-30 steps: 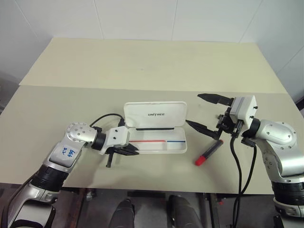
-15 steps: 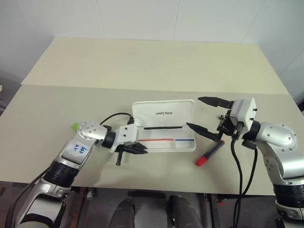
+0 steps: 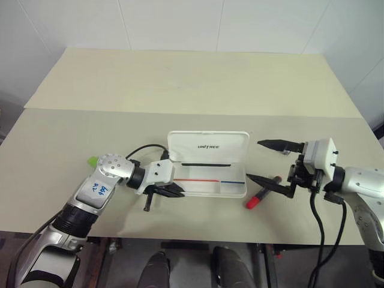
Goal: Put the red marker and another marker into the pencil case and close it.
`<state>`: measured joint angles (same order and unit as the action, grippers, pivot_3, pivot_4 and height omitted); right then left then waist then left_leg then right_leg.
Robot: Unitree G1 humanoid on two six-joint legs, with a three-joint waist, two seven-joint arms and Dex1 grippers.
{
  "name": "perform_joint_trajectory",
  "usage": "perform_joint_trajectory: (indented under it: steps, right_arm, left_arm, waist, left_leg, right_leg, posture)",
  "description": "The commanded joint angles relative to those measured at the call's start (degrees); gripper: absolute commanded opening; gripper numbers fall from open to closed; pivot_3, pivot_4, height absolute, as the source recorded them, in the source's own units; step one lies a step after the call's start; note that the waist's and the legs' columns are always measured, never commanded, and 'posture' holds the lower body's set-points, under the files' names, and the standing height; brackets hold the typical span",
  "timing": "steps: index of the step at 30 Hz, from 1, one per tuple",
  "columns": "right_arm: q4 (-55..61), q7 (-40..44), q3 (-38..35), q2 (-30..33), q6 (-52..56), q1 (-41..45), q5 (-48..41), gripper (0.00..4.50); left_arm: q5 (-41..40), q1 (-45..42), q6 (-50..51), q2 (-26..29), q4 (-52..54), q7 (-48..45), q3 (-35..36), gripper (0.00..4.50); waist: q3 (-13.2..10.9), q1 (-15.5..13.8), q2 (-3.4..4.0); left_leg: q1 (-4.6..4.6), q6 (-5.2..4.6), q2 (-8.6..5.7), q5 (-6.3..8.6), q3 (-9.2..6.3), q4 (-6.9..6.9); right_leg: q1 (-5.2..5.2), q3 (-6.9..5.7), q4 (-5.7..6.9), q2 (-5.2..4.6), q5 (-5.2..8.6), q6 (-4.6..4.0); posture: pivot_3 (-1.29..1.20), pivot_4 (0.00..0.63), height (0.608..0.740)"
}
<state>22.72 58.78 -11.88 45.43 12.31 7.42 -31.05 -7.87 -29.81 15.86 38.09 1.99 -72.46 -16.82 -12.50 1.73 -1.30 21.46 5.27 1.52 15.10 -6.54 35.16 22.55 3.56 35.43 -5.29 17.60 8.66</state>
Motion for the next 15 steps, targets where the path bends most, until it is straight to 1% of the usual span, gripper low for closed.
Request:
perform_joint_trajectory:
  steps: [1, 2, 3, 9, 13, 15]
  right_arm:
    - [3.2, 0.0, -2.0, 0.9, 0.4, -0.2, -1.7, 4.50]
    - [3.4, 0.0, -2.0, 0.9, 0.5, -0.3, -1.8, 4.50]
    - [3.7, -0.1, -1.9, 0.9, 0.6, -0.3, -1.9, 4.50]
    - [4.0, -0.1, -1.4, 0.6, 0.8, -0.2, -1.9, 4.50]
    - [3.5, -0.1, -0.7, 0.1, 0.6, 0.4, -1.6, 4.50]
    - [3.0, -0.1, -0.1, -0.3, 0.3, 0.8, -1.3, 4.50]
  left_arm:
    - [-0.3, 0.6, 2.1, 0.4, 2.0, 0.6, 0.1, 0.26]
    - [-0.5, 0.6, 3.2, 0.6, 2.3, 0.4, -0.2, 0.56]
    - [-0.5, 0.7, 3.4, 0.6, 2.6, 0.5, -0.2, 0.75]
    - [-0.8, 0.7, 2.9, -0.2, 4.0, 1.0, 0.0, 2.82]
    - [-3.4, 0.7, 4.5, 0.4, 6.2, 0.0, 1.7, 4.11]
    - [-6.0, 0.9, 5.8, 1.0, 8.0, -0.5, 3.8, 4.11]
  waist:
    - [0.0, -0.1, 0.00]
    - [0.0, -0.1, 0.00]
    - [0.0, -0.1, 0.00]
    - [0.0, -0.1, 0.00]
    - [0.0, -0.2, -0.01]
    - [0.0, -0.2, -0.01]
  left_leg:
    - [-0.01, 0.00, 0.00, 0.00, 0.02, 0.01]
    - [-0.01, 0.00, 0.00, -0.01, 0.01, 0.02]
    - [-0.01, 0.00, 0.00, -0.01, 0.01, 0.03]
    - [0.00, 0.00, 0.00, -0.01, 0.01, 0.03]
    - [0.00, 0.00, 0.00, -0.01, 0.01, 0.03]
    - [0.01, 0.00, 0.00, -0.01, 0.01, 0.03]
  right_leg:
    - [0.00, 0.00, 0.02, 0.00, 0.00, 0.00]
    - [0.00, 0.00, 0.03, 0.00, 0.00, 0.00]
    - [0.00, 0.00, 0.04, 0.00, 0.00, 0.00]
    - [-0.01, 0.00, 0.02, -0.01, 0.00, -0.01]
    - [-0.01, 0.00, 0.02, -0.01, 0.00, -0.01]
    - [-0.01, 0.00, 0.02, -0.01, 0.00, -0.01]
  posture:
    - [0.00, 0.150, 0.740]
    - [0.00, 0.150, 0.740]
    - [0.00, 0.150, 0.740]
    - [0.00, 0.150, 0.740]
    - [0.00, 0.150, 0.740]
    - [0.00, 0.150, 0.740]
